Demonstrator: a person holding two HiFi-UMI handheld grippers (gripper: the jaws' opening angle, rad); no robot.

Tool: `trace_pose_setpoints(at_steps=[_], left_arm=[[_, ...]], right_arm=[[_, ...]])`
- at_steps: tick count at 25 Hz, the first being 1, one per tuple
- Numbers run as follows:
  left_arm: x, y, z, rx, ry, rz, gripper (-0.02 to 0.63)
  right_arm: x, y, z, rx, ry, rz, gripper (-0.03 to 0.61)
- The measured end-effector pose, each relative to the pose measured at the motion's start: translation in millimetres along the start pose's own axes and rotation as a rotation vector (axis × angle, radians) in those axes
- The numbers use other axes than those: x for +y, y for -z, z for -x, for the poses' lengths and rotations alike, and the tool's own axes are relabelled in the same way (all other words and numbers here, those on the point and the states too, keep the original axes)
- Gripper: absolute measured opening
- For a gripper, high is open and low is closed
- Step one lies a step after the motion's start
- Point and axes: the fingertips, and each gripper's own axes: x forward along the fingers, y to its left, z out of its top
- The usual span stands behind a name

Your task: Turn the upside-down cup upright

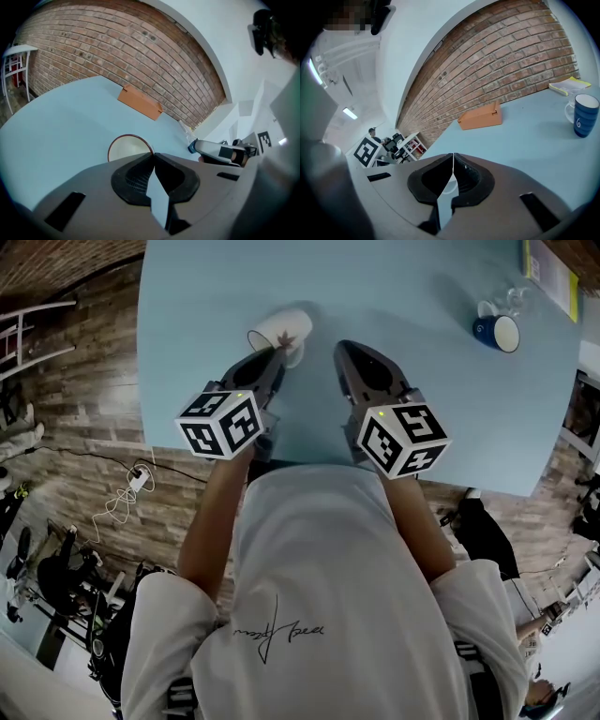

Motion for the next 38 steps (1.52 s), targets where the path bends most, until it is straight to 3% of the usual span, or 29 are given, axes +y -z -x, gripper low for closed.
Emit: trace_pose_setpoints(at_steps=[23,27,31,35,38], left_arm=[[-9,9,13,0.055,-0.047,-0.040,0.026],[-10,-1,-8,0.078,-0.049,-0.047,0.026],[-27,-19,-15,0.082,-0.053,-0.096,0.026],[-29,5,-2,0.106,-0.059,-0.134,0.025],[-38,6,3,0.105,-0.054,-0.151,0.025]], right_arm=[[-4,11,-10,0.024,-0.028,-0.024,0.021],[-22,-1,-21,0.038,-0.018,-0.036,0.021],[-27,-18,-19,0.037,-0.019,-0.038,0.021],[-17,5,-9,0.026,-0.023,-0.040,0.021],[-11,2,-2,0.016,-0.025,-0.032,0.021]])
